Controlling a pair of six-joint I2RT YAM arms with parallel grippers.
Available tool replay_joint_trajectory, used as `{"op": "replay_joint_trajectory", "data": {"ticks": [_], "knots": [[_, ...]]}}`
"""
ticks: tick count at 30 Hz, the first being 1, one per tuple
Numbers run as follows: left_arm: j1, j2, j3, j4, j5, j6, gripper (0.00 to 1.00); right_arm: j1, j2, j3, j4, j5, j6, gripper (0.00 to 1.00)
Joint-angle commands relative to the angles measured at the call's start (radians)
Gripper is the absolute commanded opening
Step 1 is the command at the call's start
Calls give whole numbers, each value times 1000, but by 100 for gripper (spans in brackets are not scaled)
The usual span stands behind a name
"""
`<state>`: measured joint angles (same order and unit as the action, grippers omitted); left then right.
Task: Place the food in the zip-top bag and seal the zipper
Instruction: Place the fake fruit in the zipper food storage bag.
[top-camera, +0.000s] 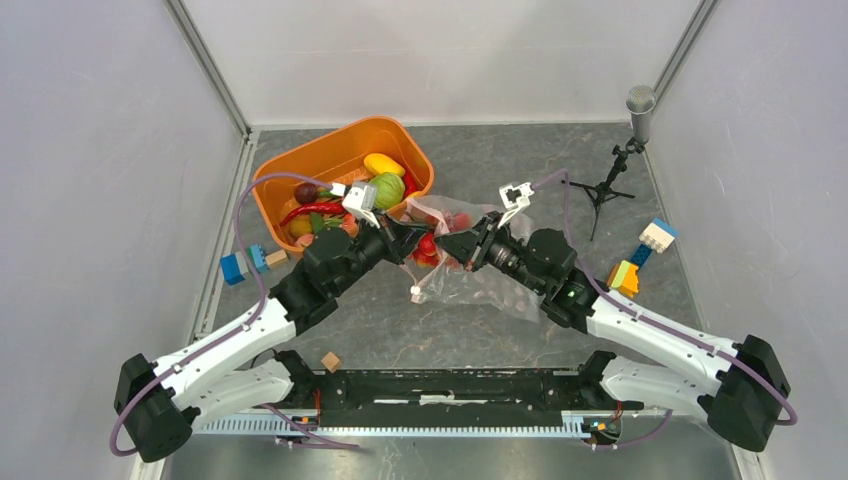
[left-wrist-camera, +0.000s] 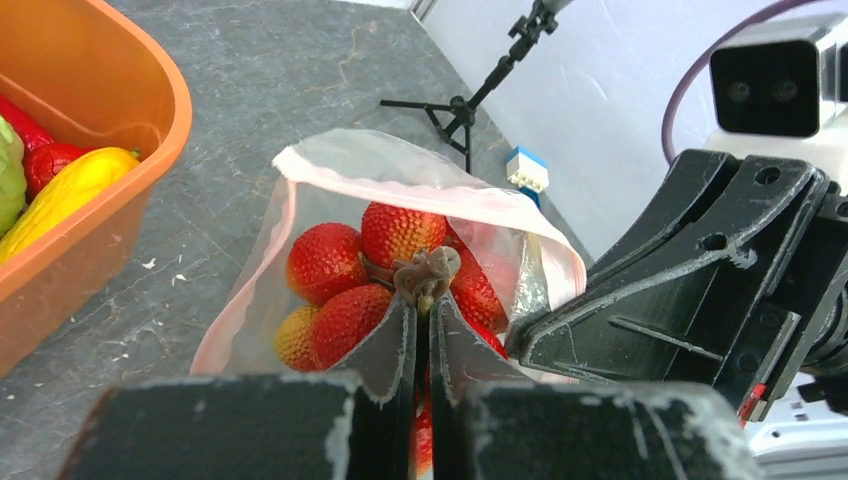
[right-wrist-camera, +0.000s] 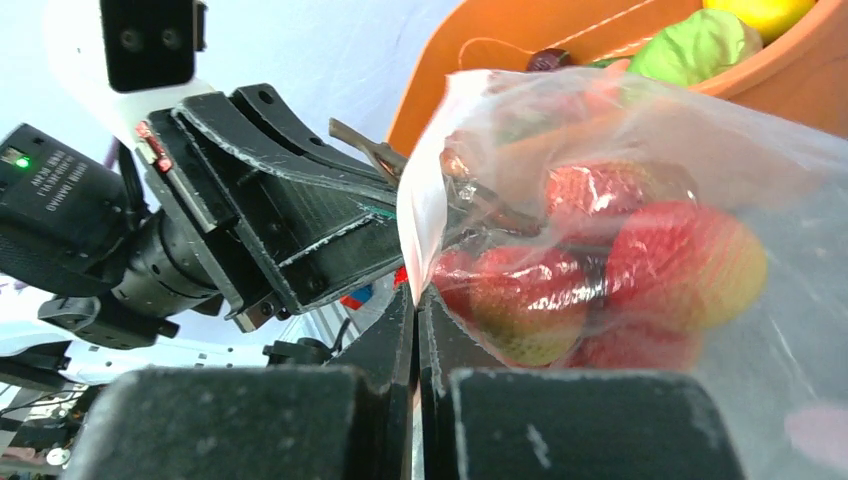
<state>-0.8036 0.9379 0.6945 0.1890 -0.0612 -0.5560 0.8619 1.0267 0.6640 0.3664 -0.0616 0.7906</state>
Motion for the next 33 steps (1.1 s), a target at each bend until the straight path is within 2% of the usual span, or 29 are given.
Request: {"op": "replay_joint_trajectory", "data": {"ticks": [1,5,10,13,14,15,16,18,19,22,24,28,33], "knots": [[-4,-47,-45,239,-73,-148,2,6,-23,-18,83,-52,15,0],[-5,-26,-70,267,-42,-157,2,7,-28,-11,103,-62,22,0],[-5,-29,-110,301,-17,-88,2,7,-24,-12,133,-71,37,0],[-5,-28,-88,214,-19,18,2,7,-20,-19,158,-91,61,0],[-5,-19,-70,173,-8,50,5,7,-20,-23,173,-97,68,0],[-5,-10,-49,129,3,85,13,6,-23,-28,181,-96,73,0],[-4,-3,-21,74,23,114,24,5,-26,-28,184,-93,74,0],[-5,-7,23,-3,46,143,60,3,-33,-20,169,-80,67,0],[-4,-20,34,-24,47,147,75,0,-38,-12,147,-68,58,0],[-4,-79,71,-70,57,173,91,-11,-53,9,66,-8,37,0],[-4,-108,124,-135,100,200,95,-25,-66,8,41,34,35,0],[-4,-157,194,-241,120,242,99,-69,-86,15,4,96,37,0],[-4,-229,202,-301,42,287,100,-72,-123,94,-150,217,-69,0]]}}
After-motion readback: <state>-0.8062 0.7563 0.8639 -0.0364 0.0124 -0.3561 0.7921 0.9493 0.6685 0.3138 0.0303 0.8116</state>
